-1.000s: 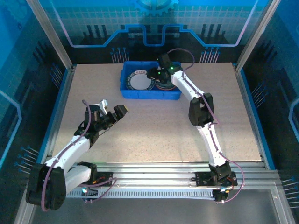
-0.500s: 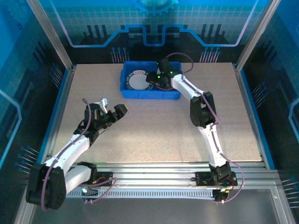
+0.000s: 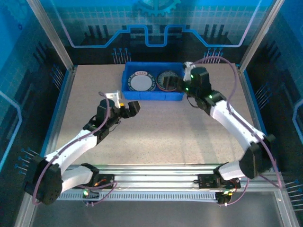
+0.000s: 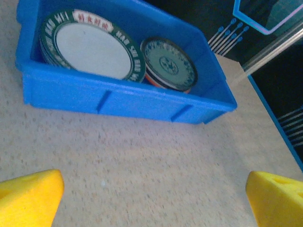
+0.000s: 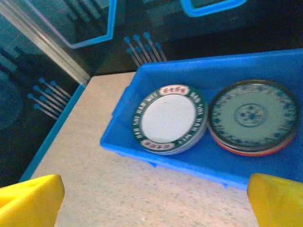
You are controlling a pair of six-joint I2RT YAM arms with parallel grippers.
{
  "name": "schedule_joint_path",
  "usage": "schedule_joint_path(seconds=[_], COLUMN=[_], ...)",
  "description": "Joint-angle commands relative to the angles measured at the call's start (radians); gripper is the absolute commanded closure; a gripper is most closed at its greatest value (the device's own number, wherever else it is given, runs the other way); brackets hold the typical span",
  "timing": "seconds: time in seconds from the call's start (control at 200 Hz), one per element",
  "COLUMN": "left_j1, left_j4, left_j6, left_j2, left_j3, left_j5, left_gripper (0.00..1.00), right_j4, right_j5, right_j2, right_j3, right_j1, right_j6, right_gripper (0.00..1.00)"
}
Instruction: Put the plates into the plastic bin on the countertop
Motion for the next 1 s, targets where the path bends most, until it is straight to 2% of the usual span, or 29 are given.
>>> schedule_joint_path(seconds=[0.0,0.075,0.21,0.29,0.35,0.495,0.595,0.745,0.846,0.931,0.996], left_j1=[-0.011,-0.019,-0.025,-0.021,-0.003,0.078,0.124,0.223,0.289,0.344,0.377], left_j4=[0.261,0.336,0.31,0.393,0.442,0.362,0.382,0.444,0.467,0.555,0.7], left_j6=[0.069,0.107,0.254,0.347,0.383,0.39,0.407,0.416,0.418,0.39,0.388], left_j2=[0.066,0.107,0.115,0.089,0.068,0.035,0.038,0.035,0.074,0.167,0.246], left_j3=[-0.063,-0.084,-0.084,-0.142,-0.177,-0.176,-0.203,-0.258,-0.273,-0.292,-0.326], left_j5=[-0.111,-0.126,-0.203,-0.256,-0.294,-0.341,-0.387,-0.396,-0.351,-0.316,-0.268], left_gripper=[0.01,0.01,0.01,0.01,0.01,0.01,0.01,0.01,0.01,0.01,0.01], right_j4=[-0.003,0.001,0.046,0.083,0.086,0.074,0.118,0.156,0.311,0.41,0.463], right_j5=[0.178,0.292,0.457,0.492,0.51,0.561,0.621,0.633,0.621,0.572,0.541], right_j2=[-0.112,-0.222,-0.355,-0.405,-0.423,-0.41,-0.369,-0.322,-0.326,-0.304,-0.273], right_j3=[-0.184,-0.295,-0.477,-0.562,-0.594,-0.612,-0.636,-0.659,-0.708,-0.729,-0.725], right_j1=[0.023,0.036,0.033,0.019,0.003,-0.039,-0.055,-0.097,-0.118,-0.165,-0.194], right_j6=[-0.073,-0.123,-0.205,-0.221,-0.211,-0.22,-0.245,-0.264,-0.308,-0.303,-0.296], right_gripper=[0.0,0.0,0.0,0.0,0.0,0.0,0.0,0.0,0.0,0.0,0.0])
